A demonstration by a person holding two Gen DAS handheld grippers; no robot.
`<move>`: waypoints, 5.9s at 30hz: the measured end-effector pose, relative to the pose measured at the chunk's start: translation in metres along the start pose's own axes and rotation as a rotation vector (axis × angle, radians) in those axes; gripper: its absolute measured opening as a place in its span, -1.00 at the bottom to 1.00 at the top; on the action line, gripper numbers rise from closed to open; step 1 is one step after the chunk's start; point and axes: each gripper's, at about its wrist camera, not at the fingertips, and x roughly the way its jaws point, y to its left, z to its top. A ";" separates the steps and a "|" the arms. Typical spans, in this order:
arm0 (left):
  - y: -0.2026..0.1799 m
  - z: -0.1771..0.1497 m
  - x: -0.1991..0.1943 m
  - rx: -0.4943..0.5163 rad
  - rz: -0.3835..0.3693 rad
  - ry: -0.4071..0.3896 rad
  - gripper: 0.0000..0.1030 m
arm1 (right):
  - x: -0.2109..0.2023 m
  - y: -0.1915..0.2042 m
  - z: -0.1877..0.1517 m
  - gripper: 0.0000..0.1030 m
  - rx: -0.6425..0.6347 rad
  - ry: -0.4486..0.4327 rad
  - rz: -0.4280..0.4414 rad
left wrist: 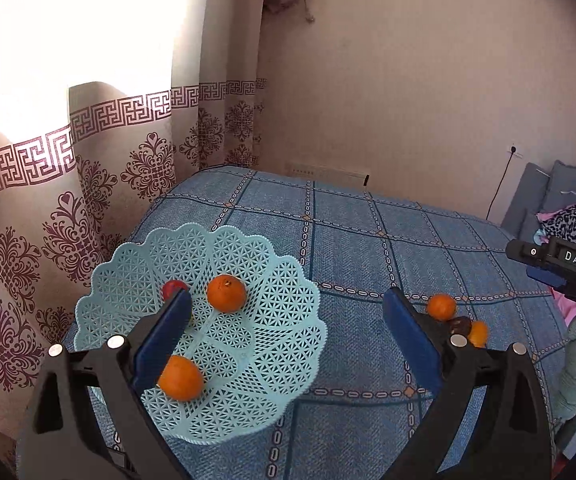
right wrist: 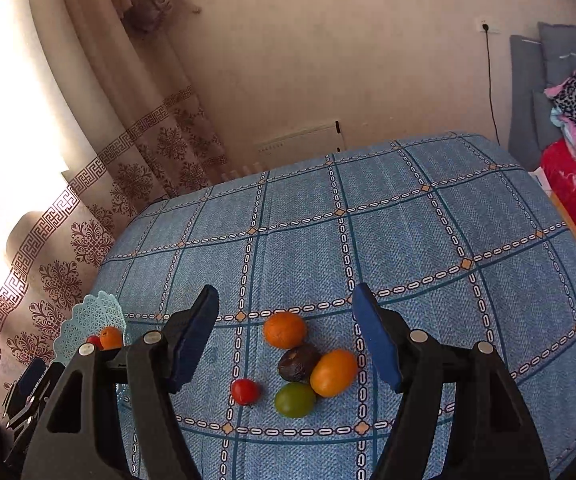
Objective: Organize fruits
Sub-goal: 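Move both grippers back from the basket toward the fruit pile, then close the right gripper on an orange while the left gripper approaches a red tomato, then grasp the dark brown fruit with the left gripper while the right gripper holds the orange, then carry both fruits into the teal basket and open both grippers to release them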
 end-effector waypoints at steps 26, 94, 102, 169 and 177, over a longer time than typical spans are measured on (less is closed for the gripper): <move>-0.063 -0.003 0.035 0.068 -0.177 0.177 0.89 | 0.056 -0.053 -0.049 0.10 0.112 0.257 0.057; -0.153 -0.023 0.124 0.128 -0.237 0.400 0.89 | 0.047 -0.099 -0.048 -0.31 0.282 0.159 0.004; -0.173 -0.026 0.147 0.124 -0.265 0.461 0.89 | 0.039 -0.115 -0.044 -0.31 0.327 0.129 -0.010; -0.013 0.016 0.017 -0.069 -0.047 0.076 -0.17 | 0.010 -0.022 -0.054 -0.31 0.120 -0.009 0.220; 0.030 0.007 0.013 -0.131 0.006 0.075 -0.17 | 0.003 0.010 -0.065 -0.31 0.031 -0.012 0.276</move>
